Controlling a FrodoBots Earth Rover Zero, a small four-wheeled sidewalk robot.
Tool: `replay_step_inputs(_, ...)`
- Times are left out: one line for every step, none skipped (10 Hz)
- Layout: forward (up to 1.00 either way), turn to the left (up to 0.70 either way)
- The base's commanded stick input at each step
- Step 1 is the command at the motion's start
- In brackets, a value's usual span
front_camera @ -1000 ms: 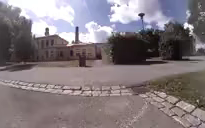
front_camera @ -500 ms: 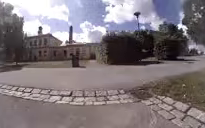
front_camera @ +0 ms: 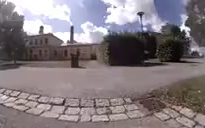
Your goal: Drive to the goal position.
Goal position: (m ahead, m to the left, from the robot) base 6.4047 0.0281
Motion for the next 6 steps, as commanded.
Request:
replay_step_inputs(0.85,0.00)
replay_step_inputs(0.85,0.00)
replay_step_inputs(0.85,0.00)
replay_step_inputs(0.85,0.00)
replay_step_inputs(0.85,0.00)
replay_step_inputs(0.85,0.00)
